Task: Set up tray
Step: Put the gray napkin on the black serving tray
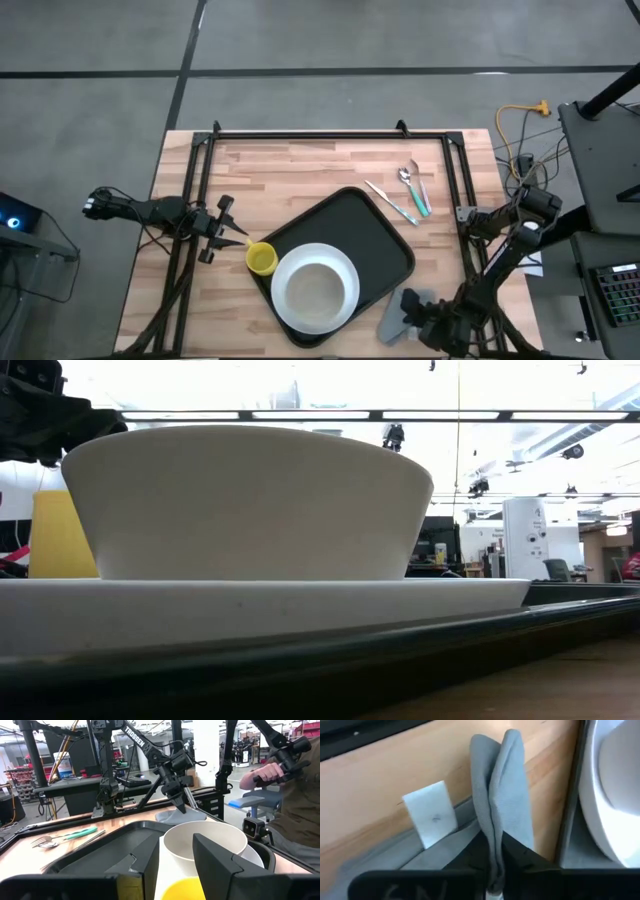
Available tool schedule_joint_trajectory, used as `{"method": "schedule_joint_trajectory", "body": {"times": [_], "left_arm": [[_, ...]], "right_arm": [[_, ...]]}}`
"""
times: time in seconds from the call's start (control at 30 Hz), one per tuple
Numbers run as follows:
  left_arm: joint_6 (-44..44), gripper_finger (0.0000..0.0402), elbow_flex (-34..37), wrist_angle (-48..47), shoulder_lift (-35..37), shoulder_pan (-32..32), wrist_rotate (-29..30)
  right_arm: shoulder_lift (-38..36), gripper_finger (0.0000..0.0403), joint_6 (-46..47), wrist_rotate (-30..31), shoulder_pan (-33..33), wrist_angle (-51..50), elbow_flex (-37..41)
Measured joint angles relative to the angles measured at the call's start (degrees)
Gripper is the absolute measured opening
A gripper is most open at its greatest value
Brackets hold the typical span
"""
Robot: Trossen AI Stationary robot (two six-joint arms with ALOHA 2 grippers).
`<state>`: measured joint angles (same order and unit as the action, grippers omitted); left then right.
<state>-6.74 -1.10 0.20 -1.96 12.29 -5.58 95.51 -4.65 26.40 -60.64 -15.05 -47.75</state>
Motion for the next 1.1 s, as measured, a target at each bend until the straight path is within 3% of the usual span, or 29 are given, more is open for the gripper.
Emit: {"method": "schedule_joint_trajectory", "body": {"times": [0.5, 0.67, 0.9, 1.1], "left_arm": [[-0.02, 0.0104, 0.0, 0.0, -0.02, 0.02, -0.04], [0.0, 0.0104, 0.02, 0.0, 0.0, 0.0, 0.0], [0.0, 0.0104, 0.02, 0.0, -0.01, 0.0, 0.0], [0.0, 0.0104, 0.02, 0.0, -0.02, 0.0, 0.0]], "right_arm": [[-12.11, 0.0009, -3.71, 0.91, 5.09, -8.87, -4.96], [-18.27, 0.0009, -7.63, 5.32, 8.14, -11.28, -4.92], [-26.93, 0.0009, -16.36, 7.27, 17.11, -11.69, -4.83], [-32.81, 0.0009, -28.36, 6.64, 30.92, -7.22, -4.77]]}}
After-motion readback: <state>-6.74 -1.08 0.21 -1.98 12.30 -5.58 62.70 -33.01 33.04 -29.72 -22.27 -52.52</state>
